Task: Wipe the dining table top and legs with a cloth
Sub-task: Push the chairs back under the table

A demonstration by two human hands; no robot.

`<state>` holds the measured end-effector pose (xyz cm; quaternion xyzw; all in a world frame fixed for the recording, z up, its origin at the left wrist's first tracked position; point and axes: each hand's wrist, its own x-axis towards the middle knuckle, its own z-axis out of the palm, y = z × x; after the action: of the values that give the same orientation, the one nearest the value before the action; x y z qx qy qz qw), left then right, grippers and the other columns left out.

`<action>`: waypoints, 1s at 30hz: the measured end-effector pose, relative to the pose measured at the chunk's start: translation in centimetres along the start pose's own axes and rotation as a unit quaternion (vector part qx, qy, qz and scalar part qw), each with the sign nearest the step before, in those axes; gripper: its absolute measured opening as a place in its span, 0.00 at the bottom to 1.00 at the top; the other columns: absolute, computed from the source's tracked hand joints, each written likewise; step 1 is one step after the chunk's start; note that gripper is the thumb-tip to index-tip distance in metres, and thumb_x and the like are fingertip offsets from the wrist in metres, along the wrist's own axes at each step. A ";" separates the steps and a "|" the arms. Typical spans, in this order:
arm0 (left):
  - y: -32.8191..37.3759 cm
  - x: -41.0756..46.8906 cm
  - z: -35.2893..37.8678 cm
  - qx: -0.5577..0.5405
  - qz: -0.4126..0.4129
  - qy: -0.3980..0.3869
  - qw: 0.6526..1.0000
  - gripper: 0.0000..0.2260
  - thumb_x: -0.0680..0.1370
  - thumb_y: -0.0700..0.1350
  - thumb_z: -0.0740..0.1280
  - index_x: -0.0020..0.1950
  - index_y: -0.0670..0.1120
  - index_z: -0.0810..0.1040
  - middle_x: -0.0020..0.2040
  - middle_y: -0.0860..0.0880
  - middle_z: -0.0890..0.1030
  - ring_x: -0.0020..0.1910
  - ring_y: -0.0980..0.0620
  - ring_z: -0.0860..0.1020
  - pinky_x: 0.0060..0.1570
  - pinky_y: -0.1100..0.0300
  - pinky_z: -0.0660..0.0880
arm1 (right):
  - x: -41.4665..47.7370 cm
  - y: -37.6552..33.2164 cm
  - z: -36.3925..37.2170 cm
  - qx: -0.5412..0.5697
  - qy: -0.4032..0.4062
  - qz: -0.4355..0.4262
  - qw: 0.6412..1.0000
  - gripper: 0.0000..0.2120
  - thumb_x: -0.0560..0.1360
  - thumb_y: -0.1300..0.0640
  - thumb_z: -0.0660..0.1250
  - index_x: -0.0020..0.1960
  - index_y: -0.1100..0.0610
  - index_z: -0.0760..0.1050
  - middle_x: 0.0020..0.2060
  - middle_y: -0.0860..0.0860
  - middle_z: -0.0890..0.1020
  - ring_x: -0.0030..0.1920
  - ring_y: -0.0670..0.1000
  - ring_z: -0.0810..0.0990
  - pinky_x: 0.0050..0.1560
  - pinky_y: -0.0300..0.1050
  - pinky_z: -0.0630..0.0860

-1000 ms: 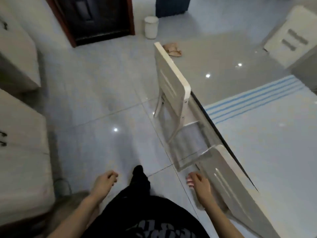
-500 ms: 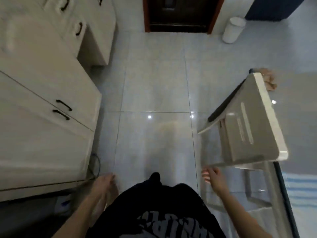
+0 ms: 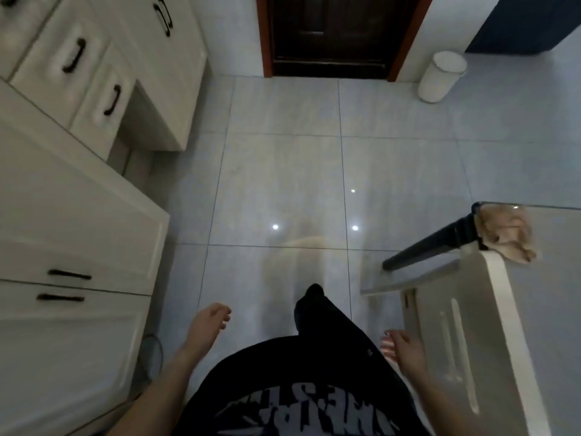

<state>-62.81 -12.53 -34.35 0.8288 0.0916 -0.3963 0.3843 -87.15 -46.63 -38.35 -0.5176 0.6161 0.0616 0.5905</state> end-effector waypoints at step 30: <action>63.0 42.1 8.0 0.225 0.165 -0.163 0.946 0.10 0.80 0.42 0.61 0.41 0.48 0.79 0.41 0.46 0.81 0.40 0.49 0.77 0.46 0.56 0.74 | 29.0 -44.0 -0.3 0.201 0.212 0.047 0.955 0.10 0.79 0.65 0.62 0.40 0.63 0.76 0.35 0.62 0.79 0.31 0.55 0.77 0.32 0.40 0.74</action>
<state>-10.56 -68.01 -32.55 0.8211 -0.2023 -0.4674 0.2577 -49.29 -83.28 -37.62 -0.3599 0.7503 -0.1469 0.5347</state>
